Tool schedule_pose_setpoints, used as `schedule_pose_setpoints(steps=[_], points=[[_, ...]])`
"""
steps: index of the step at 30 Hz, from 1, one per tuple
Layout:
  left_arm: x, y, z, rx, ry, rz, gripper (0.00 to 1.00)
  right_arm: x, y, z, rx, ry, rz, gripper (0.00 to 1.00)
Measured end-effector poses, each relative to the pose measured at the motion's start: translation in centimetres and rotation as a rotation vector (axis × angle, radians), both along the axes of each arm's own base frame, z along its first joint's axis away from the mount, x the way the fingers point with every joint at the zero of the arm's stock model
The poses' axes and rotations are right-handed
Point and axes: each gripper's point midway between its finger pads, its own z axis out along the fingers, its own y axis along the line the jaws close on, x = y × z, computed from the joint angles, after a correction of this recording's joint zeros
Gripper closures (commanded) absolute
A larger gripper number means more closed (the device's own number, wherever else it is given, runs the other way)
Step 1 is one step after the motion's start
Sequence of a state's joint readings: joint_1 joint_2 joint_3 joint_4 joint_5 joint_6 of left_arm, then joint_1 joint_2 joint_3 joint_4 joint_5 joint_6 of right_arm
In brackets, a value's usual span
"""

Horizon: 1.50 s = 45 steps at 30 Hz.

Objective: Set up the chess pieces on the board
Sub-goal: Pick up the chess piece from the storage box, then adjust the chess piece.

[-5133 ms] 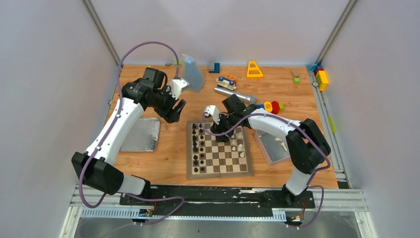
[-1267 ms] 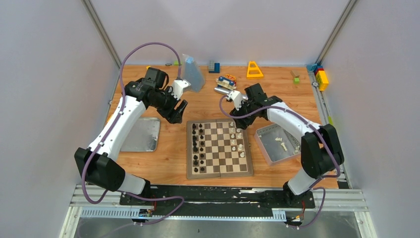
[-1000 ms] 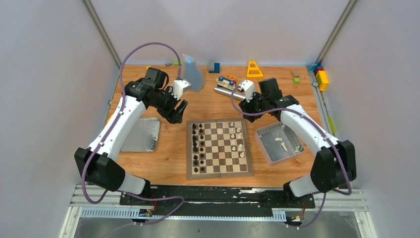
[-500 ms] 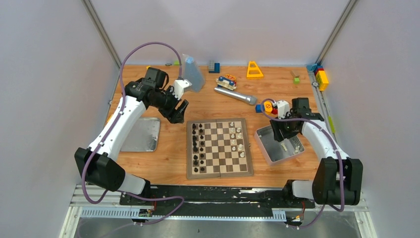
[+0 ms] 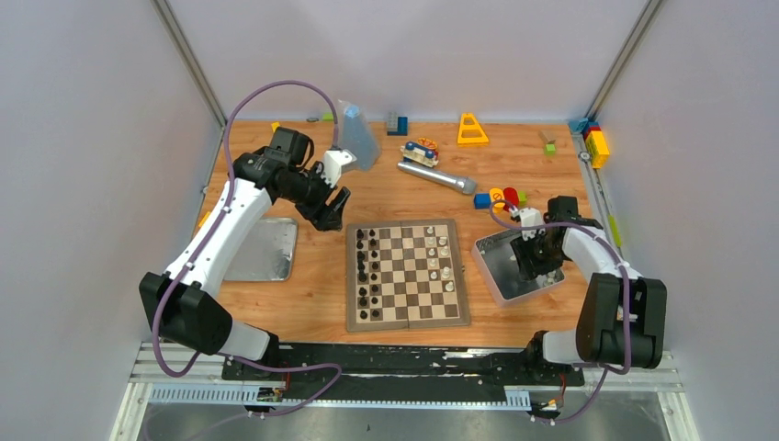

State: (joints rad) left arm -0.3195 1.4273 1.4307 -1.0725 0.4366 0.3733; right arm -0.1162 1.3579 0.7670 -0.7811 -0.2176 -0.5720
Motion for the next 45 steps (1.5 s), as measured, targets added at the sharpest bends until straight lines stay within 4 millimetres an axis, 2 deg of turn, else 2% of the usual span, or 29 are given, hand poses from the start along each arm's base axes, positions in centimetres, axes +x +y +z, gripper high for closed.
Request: schedule_pose_setpoints(steps=[4, 8, 13, 18, 21, 26, 29, 32, 34, 39, 42, 45], points=[[0.0, 0.0, -0.1, 0.001, 0.003, 0.0, 0.24, 0.1, -0.5, -0.8, -0.001, 0.019, -0.005, 0.63], [0.0, 0.0, -0.1, 0.001, 0.003, 0.0, 0.23, 0.4, -0.7, -1.4, -0.001, 0.023, -0.003, 0.74], [0.0, 0.0, -0.1, 0.002, 0.002, -0.002, 0.23, 0.8, -0.5, -1.4, 0.009, 0.007, 0.007, 0.91], [0.0, 0.0, -0.1, 0.004, -0.005, -0.014, 0.23, 0.8, -0.4, -1.1, 0.012, 0.002, 0.025, 0.98], [0.0, -0.2, -0.1, -0.006, -0.012, -0.035, 0.24, 0.5, -0.2, -0.3, 0.02, 0.0, 0.054, 0.99], [-0.2, -1.5, 0.0, -0.077, -0.03, -0.099, 0.27, 1.0, 1.2, 3.7, 0.082, -0.074, 0.133, 1.0], [-0.5, -3.0, 0.2, -0.14, -0.059, -0.164, 0.27, 2.0, 3.3, 6.7, 0.156, -0.139, 0.201, 1.0], [-1.0, -5.1, 0.9, -0.208, -0.117, -0.251, 0.26, 2.7, 7.3, 9.9, 0.254, -0.208, 0.326, 1.0], [-1.8, -7.1, 1.7, -0.255, -0.163, -0.332, 0.26, 2.5, 11.0, 11.6, 0.325, -0.234, 0.439, 1.0], [-4.5, -12.1, 3.5, -0.355, -0.288, -0.574, 0.24, 0.6, 19.1, 14.2, 0.489, -0.197, 0.672, 1.0], [-5.9, -13.9, 4.2, -0.394, -0.356, -0.701, 0.23, 0.2, 21.9, 15.1, 0.572, -0.157, 0.733, 1.0], [-6.6, -14.8, 4.9, -0.426, -0.423, -0.798, 0.23, 0.3, 23.7, 15.8, 0.635, -0.128, 0.768, 1.0]])
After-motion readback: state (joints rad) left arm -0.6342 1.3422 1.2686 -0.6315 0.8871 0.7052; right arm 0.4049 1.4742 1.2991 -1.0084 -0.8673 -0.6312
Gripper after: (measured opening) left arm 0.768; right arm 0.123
